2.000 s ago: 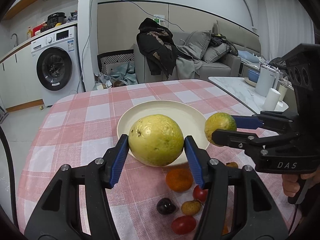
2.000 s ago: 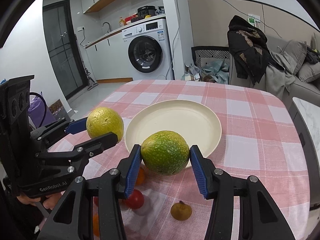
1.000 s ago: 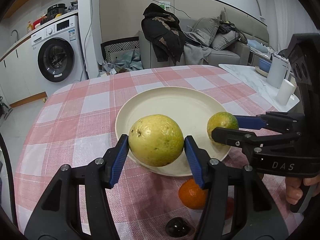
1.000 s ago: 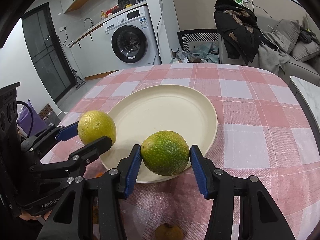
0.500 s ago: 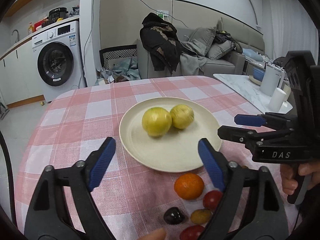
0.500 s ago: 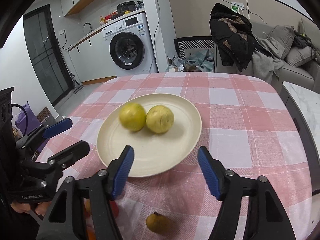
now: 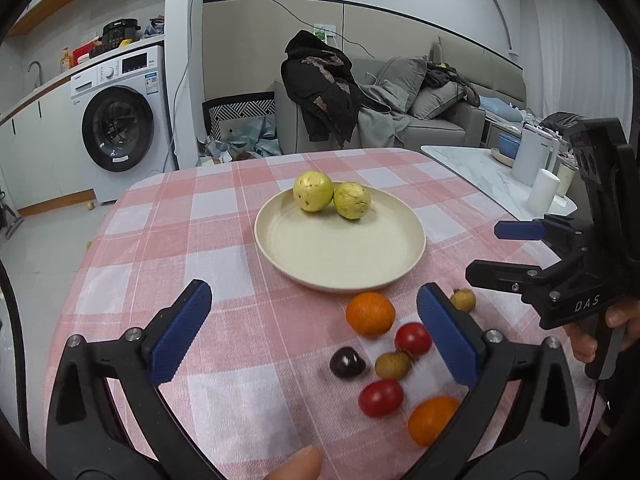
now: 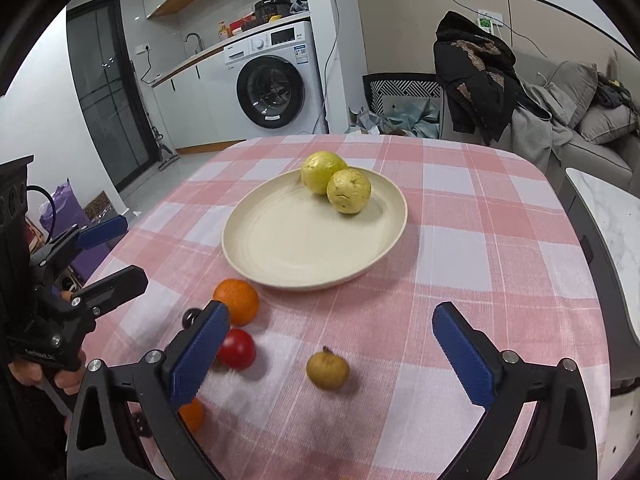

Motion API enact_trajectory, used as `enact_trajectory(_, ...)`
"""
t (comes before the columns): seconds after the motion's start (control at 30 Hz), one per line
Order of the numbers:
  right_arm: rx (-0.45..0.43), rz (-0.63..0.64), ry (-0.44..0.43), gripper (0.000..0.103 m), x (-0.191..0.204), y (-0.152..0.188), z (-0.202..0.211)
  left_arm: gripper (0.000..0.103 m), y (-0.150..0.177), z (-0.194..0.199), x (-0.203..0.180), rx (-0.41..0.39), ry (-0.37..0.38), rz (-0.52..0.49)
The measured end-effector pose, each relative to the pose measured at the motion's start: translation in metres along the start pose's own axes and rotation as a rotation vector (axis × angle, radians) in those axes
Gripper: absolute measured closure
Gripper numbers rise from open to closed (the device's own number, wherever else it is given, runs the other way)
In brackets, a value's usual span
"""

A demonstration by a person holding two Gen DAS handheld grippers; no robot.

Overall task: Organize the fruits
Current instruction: 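Withdraw both open tools from the plate, then grasp the dark purple plum with the left tool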

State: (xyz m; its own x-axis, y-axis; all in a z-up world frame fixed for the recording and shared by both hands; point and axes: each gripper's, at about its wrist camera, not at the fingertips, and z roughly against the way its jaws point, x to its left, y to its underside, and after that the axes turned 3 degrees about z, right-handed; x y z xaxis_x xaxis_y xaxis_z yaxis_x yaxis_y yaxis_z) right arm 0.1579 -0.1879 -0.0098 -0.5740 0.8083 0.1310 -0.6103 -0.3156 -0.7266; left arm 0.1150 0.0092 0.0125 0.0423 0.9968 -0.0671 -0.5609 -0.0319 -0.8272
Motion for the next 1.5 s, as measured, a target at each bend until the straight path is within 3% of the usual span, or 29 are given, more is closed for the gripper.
enact_trajectory(0.6, 0.022, 0.052, -0.05, 0.0, 0.033, 0.041, 0.023, 0.0, 0.046, 0.054, -0.01, 0.021, 0.002, 0.006)
enact_trajectory(1.13, 0.077, 0.104, -0.145, 0.001, 0.055, 0.062, 0.025, 0.0, 0.083, 0.052, -0.019, 0.134, 0.021, -0.048)
enact_trajectory(1.5, 0.086, 0.121, -0.181, 0.013, 0.063, 0.064, 0.027, 0.0, 0.098, 0.043, -0.039, 0.22, 0.071, -0.133)
